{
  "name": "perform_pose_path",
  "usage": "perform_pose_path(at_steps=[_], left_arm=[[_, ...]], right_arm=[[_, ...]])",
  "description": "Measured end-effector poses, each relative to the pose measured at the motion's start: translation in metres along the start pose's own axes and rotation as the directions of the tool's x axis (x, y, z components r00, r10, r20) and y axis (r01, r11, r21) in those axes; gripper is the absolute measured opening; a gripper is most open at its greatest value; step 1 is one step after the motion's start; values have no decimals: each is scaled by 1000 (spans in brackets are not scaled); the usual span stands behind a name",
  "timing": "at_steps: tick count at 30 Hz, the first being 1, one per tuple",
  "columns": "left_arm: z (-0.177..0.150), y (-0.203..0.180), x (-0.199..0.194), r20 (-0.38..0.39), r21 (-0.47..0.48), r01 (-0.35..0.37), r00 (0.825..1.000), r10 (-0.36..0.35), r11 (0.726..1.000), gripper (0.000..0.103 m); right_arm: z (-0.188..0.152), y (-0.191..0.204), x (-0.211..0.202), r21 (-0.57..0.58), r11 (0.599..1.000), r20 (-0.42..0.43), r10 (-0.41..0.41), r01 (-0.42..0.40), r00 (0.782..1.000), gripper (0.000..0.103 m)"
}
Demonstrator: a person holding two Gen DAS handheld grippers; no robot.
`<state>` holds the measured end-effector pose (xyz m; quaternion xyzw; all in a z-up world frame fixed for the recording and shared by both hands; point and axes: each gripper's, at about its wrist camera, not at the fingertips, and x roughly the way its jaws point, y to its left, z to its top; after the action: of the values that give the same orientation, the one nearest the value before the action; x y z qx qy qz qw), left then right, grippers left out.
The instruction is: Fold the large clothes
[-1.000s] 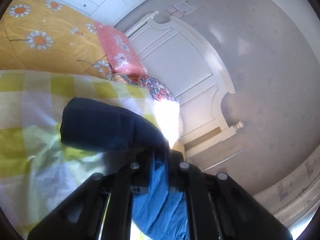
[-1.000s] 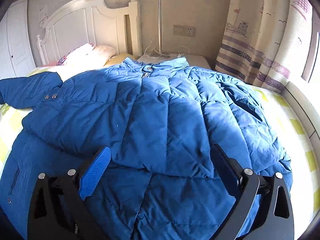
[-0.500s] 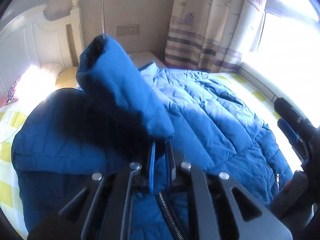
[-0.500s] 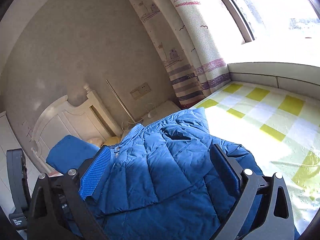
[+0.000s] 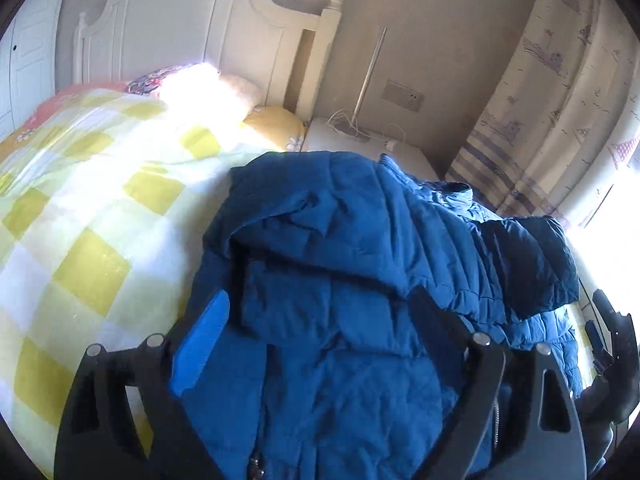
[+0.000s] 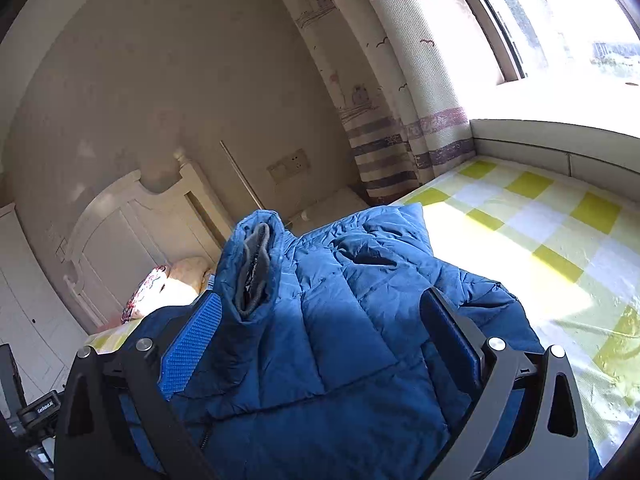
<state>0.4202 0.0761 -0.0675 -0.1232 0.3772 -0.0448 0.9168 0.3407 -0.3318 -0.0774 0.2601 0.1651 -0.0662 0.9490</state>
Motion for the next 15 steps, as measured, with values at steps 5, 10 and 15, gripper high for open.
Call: perform_pose_path(at_steps=[5, 10, 15], left_arm=[[21, 25, 36, -76, -16, -131, 989, 130, 991, 71], [9, 20, 47, -61, 43, -201, 977, 203, 979, 71], [5, 27, 50, -76, -17, -159, 985, 158, 987, 76]], right_arm=[[-3, 7, 3, -36, 999, -16, -4, 4, 1000, 96], [-5, 10, 6, -50, 999, -38, 5, -7, 999, 96], [-5, 15, 26, -64, 997, -149, 40, -50, 988, 96]])
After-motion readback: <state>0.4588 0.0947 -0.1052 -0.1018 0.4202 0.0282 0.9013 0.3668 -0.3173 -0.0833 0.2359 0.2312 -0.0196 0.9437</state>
